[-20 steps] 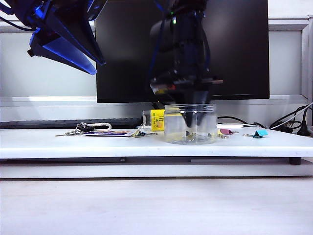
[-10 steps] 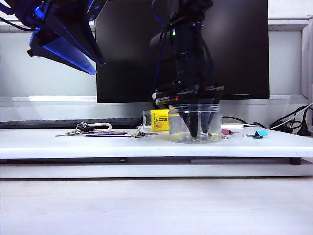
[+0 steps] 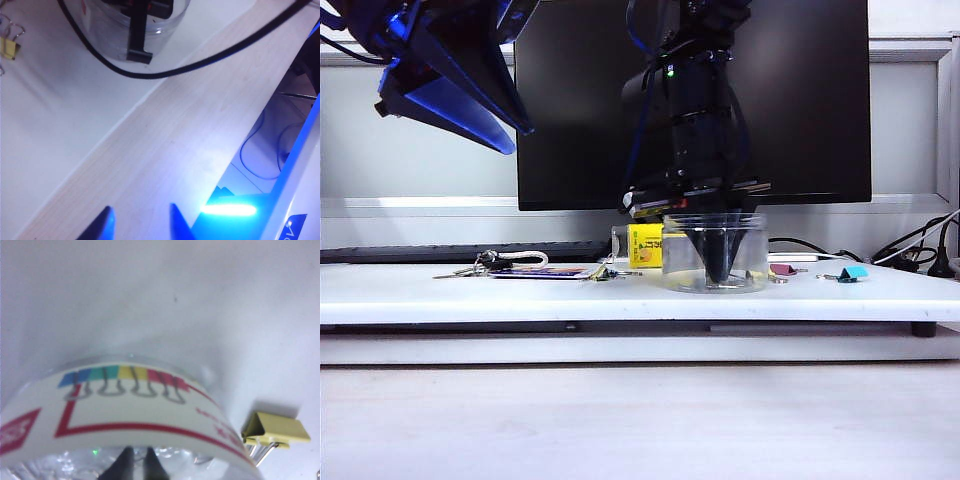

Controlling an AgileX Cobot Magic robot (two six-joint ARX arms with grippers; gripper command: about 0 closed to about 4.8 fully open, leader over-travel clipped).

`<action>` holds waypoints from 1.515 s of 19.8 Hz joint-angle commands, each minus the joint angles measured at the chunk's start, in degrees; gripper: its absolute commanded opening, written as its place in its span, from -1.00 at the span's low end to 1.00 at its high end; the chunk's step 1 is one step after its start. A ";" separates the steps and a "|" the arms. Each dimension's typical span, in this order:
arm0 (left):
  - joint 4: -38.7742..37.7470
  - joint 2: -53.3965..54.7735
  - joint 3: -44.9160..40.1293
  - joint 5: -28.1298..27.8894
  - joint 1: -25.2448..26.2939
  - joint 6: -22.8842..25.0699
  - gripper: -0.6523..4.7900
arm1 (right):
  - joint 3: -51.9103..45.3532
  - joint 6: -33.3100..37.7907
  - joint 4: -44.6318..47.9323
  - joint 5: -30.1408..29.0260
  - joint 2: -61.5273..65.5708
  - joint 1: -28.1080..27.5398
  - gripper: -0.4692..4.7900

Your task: Take the clips out of the round transparent plastic box and place them on the table.

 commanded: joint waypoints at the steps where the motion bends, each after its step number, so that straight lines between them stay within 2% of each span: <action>1: 0.52 -0.26 -0.04 0.26 -0.02 0.44 -0.20 | -0.31 -1.68 -0.26 4.59 0.09 0.48 -0.65; 4: 0.94 -0.26 -0.04 0.26 -0.02 0.52 -0.20 | -0.33 -4.13 0.87 4.81 -0.02 0.50 -0.49; 7: 1.29 -0.26 -0.04 0.28 -0.02 0.59 -0.20 | -0.31 -6.25 2.23 4.57 -0.02 1.18 -0.47; 9: 1.55 -0.26 -0.04 0.28 -0.02 0.59 -0.20 | -0.31 -7.23 2.97 3.93 -0.02 1.60 -0.37; 19: 1.62 -0.24 -0.04 0.28 -0.02 1.05 -0.20 | -0.31 -13.18 5.84 3.28 -0.74 4.20 -0.37; 30: 1.07 -0.24 -0.04 0.48 -0.02 1.49 -0.20 | -0.37 -13.99 9.27 -0.96 -2.49 3.69 -0.38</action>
